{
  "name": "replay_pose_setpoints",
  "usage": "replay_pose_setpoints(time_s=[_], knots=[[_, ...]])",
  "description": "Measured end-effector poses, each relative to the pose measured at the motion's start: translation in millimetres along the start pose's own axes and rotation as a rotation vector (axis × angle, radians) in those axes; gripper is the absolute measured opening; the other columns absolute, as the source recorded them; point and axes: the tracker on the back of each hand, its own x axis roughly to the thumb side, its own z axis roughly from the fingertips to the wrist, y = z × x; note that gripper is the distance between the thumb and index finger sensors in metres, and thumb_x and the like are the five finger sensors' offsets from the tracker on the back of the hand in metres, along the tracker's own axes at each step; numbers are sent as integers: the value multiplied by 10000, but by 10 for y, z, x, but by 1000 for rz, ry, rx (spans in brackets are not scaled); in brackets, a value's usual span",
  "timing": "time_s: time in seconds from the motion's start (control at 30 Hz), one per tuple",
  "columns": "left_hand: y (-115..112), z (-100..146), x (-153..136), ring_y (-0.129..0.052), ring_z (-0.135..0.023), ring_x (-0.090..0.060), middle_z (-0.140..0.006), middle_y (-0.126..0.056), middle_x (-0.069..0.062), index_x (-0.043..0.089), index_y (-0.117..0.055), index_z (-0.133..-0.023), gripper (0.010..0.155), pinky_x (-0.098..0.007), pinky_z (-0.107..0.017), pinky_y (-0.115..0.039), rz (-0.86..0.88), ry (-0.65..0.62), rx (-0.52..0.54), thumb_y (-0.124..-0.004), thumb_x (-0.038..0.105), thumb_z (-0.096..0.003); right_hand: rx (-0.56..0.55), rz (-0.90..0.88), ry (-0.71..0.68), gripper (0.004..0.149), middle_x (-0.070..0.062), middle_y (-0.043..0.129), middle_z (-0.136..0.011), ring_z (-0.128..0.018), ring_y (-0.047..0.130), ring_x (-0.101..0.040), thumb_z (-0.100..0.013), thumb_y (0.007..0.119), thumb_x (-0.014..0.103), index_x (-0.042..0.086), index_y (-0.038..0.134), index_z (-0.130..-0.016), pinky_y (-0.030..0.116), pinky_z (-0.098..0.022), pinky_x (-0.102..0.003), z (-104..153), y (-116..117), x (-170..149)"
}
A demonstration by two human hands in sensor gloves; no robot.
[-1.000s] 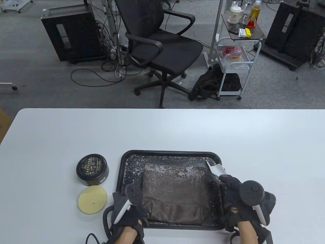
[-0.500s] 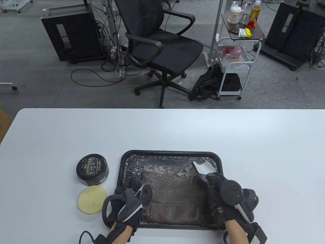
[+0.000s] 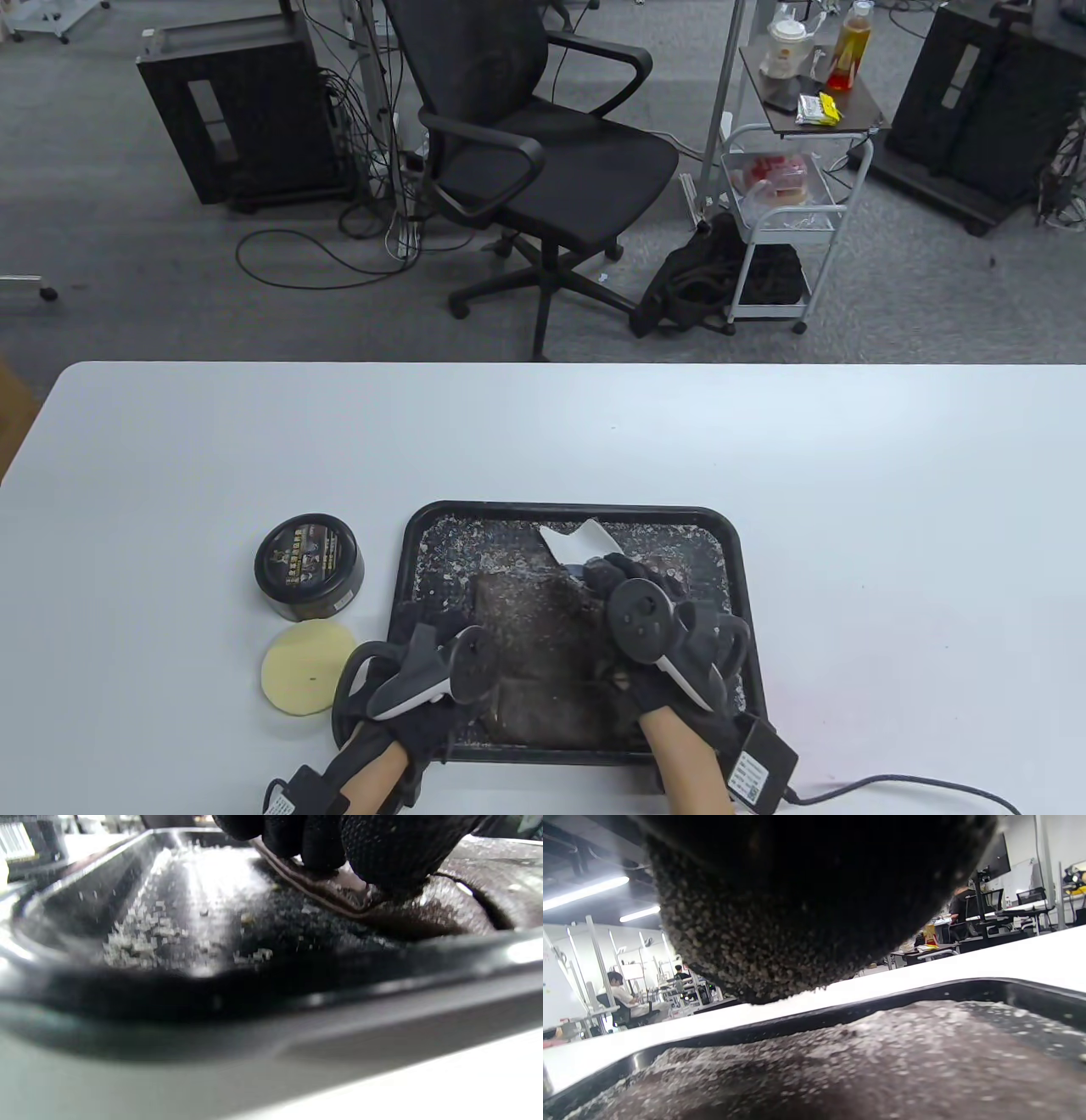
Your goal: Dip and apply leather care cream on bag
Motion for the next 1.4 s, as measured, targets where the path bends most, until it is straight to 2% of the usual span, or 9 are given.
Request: replay_pose_setpoints(time_s=[0.23, 0.33, 0.53, 0.63, 0.73, 0.9, 1.03, 1.4], knots=[[-15, -61, 6, -386, -1123, -61, -1130, -421, 217, 441, -525, -1003, 637, -535, -815, -248, 22, 25, -82, -715, 543, -403, 43, 121, -70, 470, 28, 874, -944, -882, 902, -283, -430, 763, 234, 357, 853, -874, 683, -666, -521, -162, 341, 483], [-12, -75, -6, -393, -1120, -65, -1126, -422, 217, 445, -527, -996, 630, -535, -814, -270, 42, 25, -92, -717, 543, -403, 77, 128, -73, 475, 34, 867, -954, -904, 886, -279, -432, 768, 224, 372, 852, -875, 606, -685, -568, -217, 445, 601], [-5, -104, -31, -429, -1110, -75, -1113, -450, 209, 441, -556, -977, 611, -536, -809, -328, 90, 22, -97, -729, 546, -400, 207, 44, -123, 488, 27, 845, -969, -922, 859, -290, -429, 772, 214, 370, 841, -886, 569, -686, -589, -304, 602, 755], [-12, -105, -70, -445, -1110, -88, -1115, -469, 198, 433, -579, -979, 606, -545, -803, -346, 144, 7, -83, -735, 547, -405, 318, -98, -145, 489, 29, 827, -982, -949, 815, -296, -430, 772, 205, 371, 842, -884, 503, -691, -610, -335, 698, 825], [-31, -116, -103, -426, -1108, -84, -1112, -441, 207, 445, -559, -977, 606, -538, -803, -351, 172, 5, -113, -726, 551, -404, 343, -86, -157, 487, 21, 833, -977, -943, 817, -304, -426, 774, 200, 364, 851, -878, 523, -690, -598, -341, 771, 849], [-24, -113, -70, -435, -1107, -93, -1112, -445, 195, 434, -560, -976, 606, -541, -802, -368, 145, 14, -102, -725, 547, -404, 352, 95, -165, 478, 30, 830, -979, -950, 803, -291, -423, 774, 208, 376, 863, -861, 532, -690, -598, -307, 829, 829], [-25, -110, -50, -438, -1107, -96, -1112, -445, 192, 434, -556, -976, 605, -542, -800, -384, 132, 17, -96, -719, 547, -405, 316, 204, -155, 480, 36, 833, -977, -931, 832, -306, -419, 775, 205, 375, 867, -858, 562, -686, -594, -281, 791, 769], [-25, -96, -36, -451, -1105, -106, -1108, -449, 186, 435, -562, -971, 600, -551, -796, -394, 142, 30, -89, -721, 544, -403, 291, 387, 4, 482, 26, 833, -974, -907, 863, -316, -420, 775, 206, 370, 857, -866, 590, -678, -595, -229, 655, 228]])
